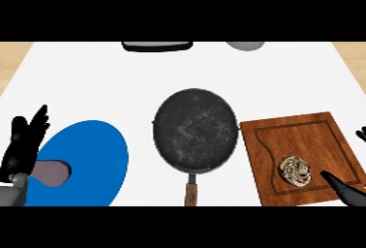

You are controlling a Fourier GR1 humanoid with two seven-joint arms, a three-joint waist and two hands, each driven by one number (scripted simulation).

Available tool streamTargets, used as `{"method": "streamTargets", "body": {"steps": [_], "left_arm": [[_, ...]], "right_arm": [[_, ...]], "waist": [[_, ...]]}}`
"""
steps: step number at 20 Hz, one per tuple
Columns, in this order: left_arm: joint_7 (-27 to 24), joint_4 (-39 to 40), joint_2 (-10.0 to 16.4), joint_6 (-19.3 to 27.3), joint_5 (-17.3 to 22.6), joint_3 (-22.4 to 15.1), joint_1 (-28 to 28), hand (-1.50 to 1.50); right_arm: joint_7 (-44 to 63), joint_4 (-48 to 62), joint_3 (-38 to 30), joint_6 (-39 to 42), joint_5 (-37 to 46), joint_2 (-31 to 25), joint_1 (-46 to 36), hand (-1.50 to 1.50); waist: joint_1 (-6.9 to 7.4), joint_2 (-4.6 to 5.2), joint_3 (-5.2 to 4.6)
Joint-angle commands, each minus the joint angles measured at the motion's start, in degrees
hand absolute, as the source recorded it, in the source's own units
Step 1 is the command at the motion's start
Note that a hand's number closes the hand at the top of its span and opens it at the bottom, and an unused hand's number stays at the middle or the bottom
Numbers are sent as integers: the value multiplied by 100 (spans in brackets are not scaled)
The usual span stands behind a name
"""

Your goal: Pick the cupcake from the cutting board and place it in the pan

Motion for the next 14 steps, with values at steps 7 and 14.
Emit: {"method": "streamTargets", "body": {"steps": [7, 14], "left_arm": [[108, -80, 44, -43, -132, 44, -28, 0], [151, 36, -158, -90, -218, -95, -317, 0]], "right_arm": [[2335, -1561, -473, 226, 1134, -1953, 819, -150], [4602, -2127, 13, 1124, 1705, -3308, 302, -150]], "waist": [[181, 33, -34], [311, 80, -32]]}}
